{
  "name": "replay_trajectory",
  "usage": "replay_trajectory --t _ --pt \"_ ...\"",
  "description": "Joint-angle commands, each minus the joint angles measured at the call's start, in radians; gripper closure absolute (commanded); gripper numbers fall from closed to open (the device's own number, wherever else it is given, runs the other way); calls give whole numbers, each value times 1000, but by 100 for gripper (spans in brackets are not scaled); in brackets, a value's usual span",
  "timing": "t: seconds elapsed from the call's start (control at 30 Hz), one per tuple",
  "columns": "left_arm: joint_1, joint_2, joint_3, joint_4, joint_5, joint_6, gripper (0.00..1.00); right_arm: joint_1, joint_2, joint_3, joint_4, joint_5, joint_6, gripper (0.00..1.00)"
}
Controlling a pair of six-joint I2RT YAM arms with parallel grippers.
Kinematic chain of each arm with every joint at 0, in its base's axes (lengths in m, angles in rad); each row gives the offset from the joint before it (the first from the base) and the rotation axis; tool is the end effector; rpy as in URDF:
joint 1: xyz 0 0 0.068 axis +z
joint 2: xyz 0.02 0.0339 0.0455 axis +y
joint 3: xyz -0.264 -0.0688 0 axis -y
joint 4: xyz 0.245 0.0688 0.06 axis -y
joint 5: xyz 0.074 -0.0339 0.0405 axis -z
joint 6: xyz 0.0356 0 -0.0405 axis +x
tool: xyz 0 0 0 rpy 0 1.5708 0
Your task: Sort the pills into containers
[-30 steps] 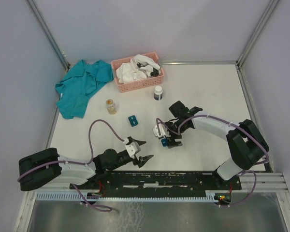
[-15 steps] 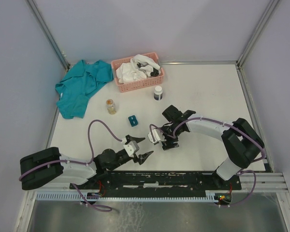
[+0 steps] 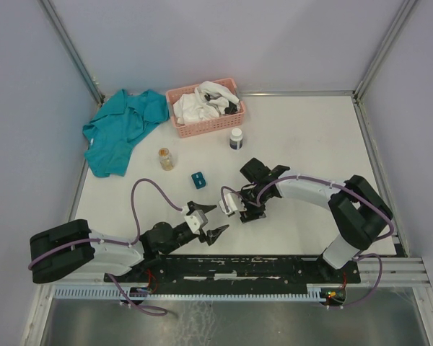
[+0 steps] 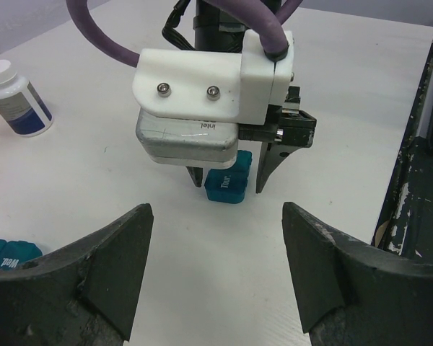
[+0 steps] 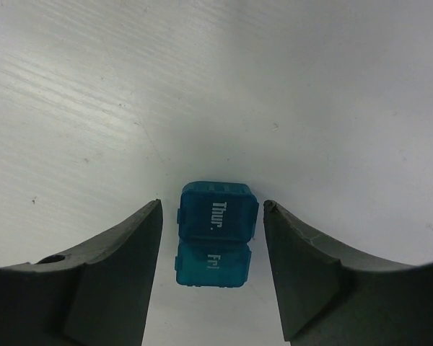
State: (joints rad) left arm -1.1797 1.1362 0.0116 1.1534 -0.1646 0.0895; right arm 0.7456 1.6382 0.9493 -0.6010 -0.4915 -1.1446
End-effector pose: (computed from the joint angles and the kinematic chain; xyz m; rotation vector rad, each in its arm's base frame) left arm 0.0732 -0.1621 0.1610 0.8305 1.3549 -0.7334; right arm 0.2048 0.2120 0.1662 -2.2551 1.5107 0.5909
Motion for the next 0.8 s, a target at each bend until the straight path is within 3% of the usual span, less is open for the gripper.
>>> replay_trajectory --t 0.0,0.27,0.47,0.67,0.77 --pt "-4 -1 -45 39 -13 39 21 10 12 28 25 11 23 34" --pt "-3 -2 -45 35 -6 38 21 14 16 28 40 20 37 39" --pt "-5 3 -43 36 7 37 21 8 13 34 45 12 55 50" --pt "-5 13 -36 41 35 18 21 -71 -21 90 -38 -128 99 66" --pt "-5 25 -25 51 52 17 21 -104 -46 114 -69 -212 153 68"
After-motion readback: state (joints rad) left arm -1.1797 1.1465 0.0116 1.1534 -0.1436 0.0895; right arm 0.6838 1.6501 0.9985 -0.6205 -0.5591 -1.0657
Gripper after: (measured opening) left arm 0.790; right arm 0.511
